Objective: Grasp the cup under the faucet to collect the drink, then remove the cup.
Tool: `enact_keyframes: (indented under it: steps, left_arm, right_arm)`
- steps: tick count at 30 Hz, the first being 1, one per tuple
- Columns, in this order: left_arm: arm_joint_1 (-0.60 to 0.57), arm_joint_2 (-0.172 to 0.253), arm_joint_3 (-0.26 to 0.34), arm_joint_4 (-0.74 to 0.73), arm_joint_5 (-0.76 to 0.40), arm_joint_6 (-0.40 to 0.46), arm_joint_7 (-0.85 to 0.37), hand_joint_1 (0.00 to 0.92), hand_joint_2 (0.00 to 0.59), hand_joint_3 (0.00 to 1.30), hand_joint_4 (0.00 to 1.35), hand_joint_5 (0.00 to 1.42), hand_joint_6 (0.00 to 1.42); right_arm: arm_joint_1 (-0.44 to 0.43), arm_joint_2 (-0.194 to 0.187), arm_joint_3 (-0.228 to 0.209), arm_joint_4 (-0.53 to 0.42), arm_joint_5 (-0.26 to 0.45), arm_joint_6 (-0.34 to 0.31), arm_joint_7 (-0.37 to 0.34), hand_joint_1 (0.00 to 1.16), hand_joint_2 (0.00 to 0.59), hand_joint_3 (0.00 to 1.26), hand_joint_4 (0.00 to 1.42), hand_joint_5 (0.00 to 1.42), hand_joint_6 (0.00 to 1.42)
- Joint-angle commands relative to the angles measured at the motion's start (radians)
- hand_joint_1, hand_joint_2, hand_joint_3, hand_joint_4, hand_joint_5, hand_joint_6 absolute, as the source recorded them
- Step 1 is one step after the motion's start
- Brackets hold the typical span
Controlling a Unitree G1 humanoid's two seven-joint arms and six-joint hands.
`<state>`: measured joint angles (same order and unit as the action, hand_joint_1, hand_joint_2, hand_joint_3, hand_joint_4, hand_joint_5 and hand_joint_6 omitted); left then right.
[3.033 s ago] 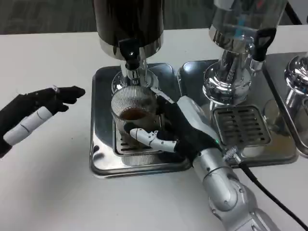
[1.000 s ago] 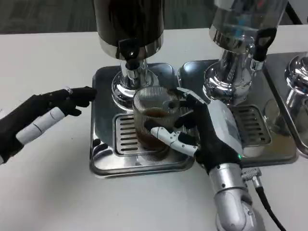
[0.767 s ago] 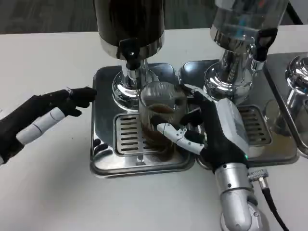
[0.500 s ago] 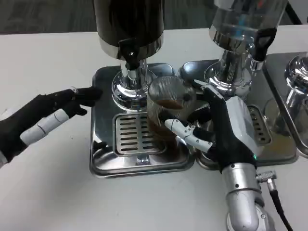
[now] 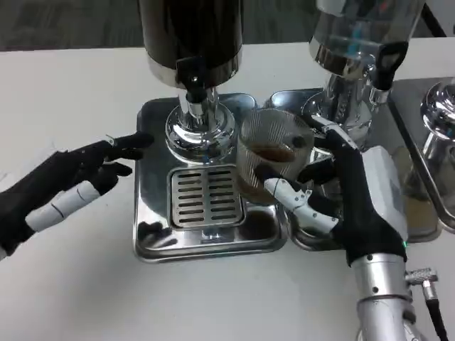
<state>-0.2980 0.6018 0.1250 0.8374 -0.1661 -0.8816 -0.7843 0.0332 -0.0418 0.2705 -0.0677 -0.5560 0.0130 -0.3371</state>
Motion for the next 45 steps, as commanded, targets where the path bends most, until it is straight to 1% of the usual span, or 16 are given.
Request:
enact_keyframes:
  steps: [1,5,9,17,21,25,27,35,37,45]
  left_arm:
    - [0.038,0.030,0.029,-0.039,-0.005,-0.025,0.016,0.000,0.094,0.21,0.13,0.16,0.27]
    - [0.066,0.044,0.030,-0.079,0.001,-0.044,0.013,0.000,0.090,0.20,0.12,0.15,0.26]
    - [0.093,0.057,0.030,-0.116,0.004,-0.061,0.015,0.000,0.090,0.20,0.11,0.15,0.26]
    - [0.159,0.096,0.017,-0.189,0.033,-0.138,0.017,0.000,0.082,0.17,0.05,0.10,0.24]
    - [0.184,0.110,0.018,-0.214,0.046,-0.172,0.026,0.000,0.079,0.15,0.01,0.06,0.22]
    - [0.210,0.127,0.015,-0.248,0.051,-0.213,0.034,0.000,0.078,0.14,0.00,0.06,0.21]
    - [0.221,0.132,0.012,-0.264,0.047,-0.221,0.034,0.000,0.068,0.14,0.00,0.05,0.21]
    - [0.263,0.143,0.001,-0.319,0.016,-0.226,0.031,0.000,0.066,0.14,0.00,0.04,0.20]
    - [0.271,0.145,0.001,-0.330,0.010,-0.223,0.032,0.000,0.066,0.13,0.00,0.04,0.20]
    - [0.315,0.153,0.010,-0.375,0.002,-0.234,0.040,0.000,0.065,0.13,0.00,0.03,0.20]
  right_arm:
    - [0.036,0.001,0.007,-0.079,-0.004,-0.030,0.003,0.72,0.251,0.55,0.61,0.68,0.63]
    - [0.069,-0.008,0.009,-0.128,-0.016,-0.029,0.017,0.73,0.250,0.55,0.61,0.68,0.63]
    - [0.089,-0.017,0.006,-0.156,-0.011,-0.025,0.041,0.74,0.253,0.55,0.61,0.69,0.63]
    - [0.136,-0.036,-0.004,-0.216,0.004,-0.031,0.084,0.76,0.238,0.55,0.62,0.71,0.65]
    - [0.161,-0.043,-0.008,-0.257,0.013,-0.032,0.108,0.76,0.236,0.55,0.63,0.71,0.66]
    - [0.183,-0.052,-0.012,-0.291,0.011,-0.041,0.123,0.76,0.229,0.56,0.63,0.72,0.67]
    - [0.191,-0.056,-0.015,-0.305,0.010,-0.044,0.129,0.77,0.229,0.56,0.63,0.72,0.68]
    - [0.234,-0.069,-0.028,-0.359,0.019,-0.043,0.157,0.78,0.230,0.56,0.63,0.74,0.70]
    - [0.244,-0.073,-0.029,-0.369,0.021,-0.044,0.161,0.79,0.223,0.57,0.64,0.74,0.70]
    - [0.285,-0.085,-0.027,-0.415,0.019,-0.043,0.176,0.79,0.221,0.57,0.64,0.74,0.71]
